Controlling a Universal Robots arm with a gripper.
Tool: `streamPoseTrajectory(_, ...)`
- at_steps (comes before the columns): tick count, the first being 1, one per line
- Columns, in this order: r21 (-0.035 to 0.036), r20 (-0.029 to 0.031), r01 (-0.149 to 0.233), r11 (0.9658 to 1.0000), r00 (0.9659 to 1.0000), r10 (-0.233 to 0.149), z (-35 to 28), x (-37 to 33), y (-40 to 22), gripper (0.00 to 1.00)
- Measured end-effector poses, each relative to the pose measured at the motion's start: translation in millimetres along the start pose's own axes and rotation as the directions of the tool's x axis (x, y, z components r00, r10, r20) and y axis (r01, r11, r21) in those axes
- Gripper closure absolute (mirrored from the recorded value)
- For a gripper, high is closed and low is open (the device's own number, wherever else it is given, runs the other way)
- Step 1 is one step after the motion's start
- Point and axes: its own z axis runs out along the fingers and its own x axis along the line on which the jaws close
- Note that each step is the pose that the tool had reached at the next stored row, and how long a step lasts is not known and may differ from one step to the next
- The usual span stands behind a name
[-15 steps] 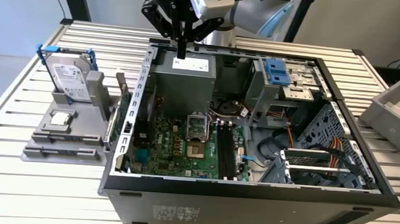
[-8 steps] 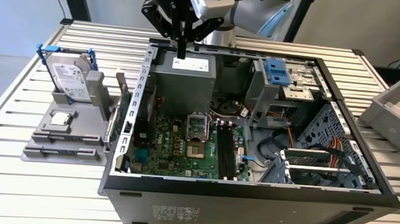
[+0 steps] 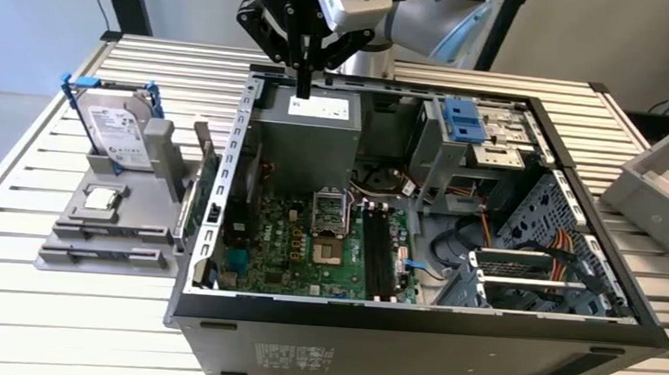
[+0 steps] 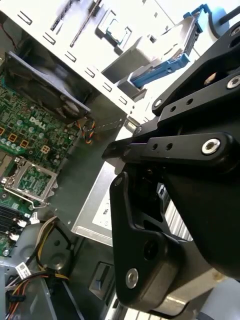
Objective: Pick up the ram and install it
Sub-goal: 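Reach for the ram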
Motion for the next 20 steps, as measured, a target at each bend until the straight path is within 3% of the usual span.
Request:
streamPoseTrajectory(9, 0.0, -0.0002, 0.0, 1.0, 1.0, 0.0, 0.0, 0.3, 0.1, 1.0)
streamPoseTrajectory(20, -0.0001, 0.0, 0.0, 1.0, 1.0, 0.0, -0.1, 6.0, -0.5, 1.0)
